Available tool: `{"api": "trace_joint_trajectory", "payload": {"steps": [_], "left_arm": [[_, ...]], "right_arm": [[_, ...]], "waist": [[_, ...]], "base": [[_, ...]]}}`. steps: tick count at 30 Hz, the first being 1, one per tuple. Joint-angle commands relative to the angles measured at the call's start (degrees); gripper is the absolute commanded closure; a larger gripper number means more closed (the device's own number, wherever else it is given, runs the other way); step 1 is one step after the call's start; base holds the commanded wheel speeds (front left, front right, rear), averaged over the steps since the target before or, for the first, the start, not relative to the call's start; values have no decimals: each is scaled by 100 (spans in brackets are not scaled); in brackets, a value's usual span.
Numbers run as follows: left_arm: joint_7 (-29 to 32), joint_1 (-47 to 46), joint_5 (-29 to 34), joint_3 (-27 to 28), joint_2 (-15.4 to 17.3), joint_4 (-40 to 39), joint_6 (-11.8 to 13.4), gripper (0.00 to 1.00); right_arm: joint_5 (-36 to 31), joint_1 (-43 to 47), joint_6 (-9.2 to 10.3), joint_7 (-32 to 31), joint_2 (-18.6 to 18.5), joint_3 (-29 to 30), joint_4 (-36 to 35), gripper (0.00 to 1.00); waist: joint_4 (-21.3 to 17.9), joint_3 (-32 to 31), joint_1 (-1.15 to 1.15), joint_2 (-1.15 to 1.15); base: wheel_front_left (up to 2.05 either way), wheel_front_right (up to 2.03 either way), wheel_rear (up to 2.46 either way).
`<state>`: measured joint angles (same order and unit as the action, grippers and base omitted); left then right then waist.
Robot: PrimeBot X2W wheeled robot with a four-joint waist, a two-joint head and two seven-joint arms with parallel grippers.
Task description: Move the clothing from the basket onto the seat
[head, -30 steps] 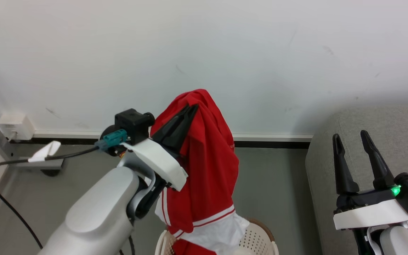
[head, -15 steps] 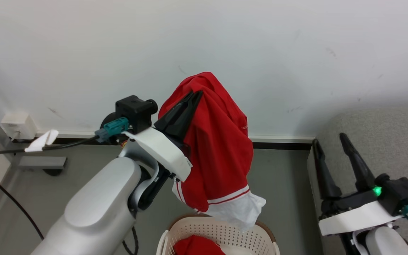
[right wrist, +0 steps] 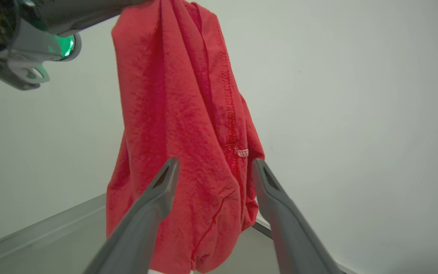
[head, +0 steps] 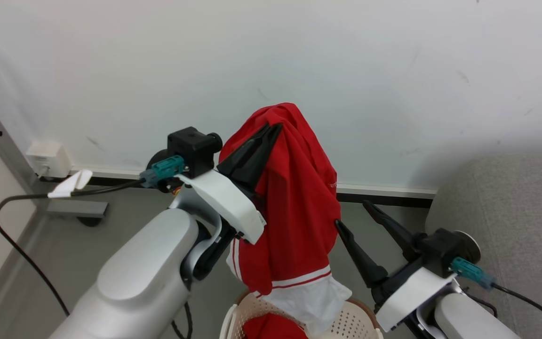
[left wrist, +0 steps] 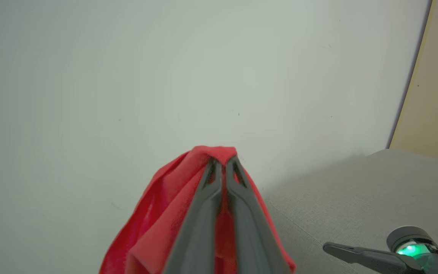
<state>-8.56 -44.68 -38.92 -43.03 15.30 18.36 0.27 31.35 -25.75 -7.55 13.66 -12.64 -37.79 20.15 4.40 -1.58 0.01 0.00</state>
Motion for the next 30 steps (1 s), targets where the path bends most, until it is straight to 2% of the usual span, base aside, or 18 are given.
{"api": "trace_joint_trajectory", "payload": {"steps": [1,11,22,30], "left_arm": [[19,-53,-20,-20,-16,4,-20,100],[57,-152,-30,-217,-303,51,-85,100],[-24,-129,-66,-403,-496,278,-201,100],[25,-203,-66,-550,-663,358,-305,100]], "right_arm": [[77,-237,12,15,22,-197,189,0],[541,-1197,12,-116,49,-1301,1270,0],[839,-1680,12,55,348,-1717,1813,0],[1403,-1926,12,-80,609,-2177,2459,0]], "waist": [[79,-24,-1,0],[487,-23,-1,0],[742,30,-1,0],[894,111,-1,0]], "base": [[0,0,0],[0,0,0],[0,0,0],[0,0,0]]}}
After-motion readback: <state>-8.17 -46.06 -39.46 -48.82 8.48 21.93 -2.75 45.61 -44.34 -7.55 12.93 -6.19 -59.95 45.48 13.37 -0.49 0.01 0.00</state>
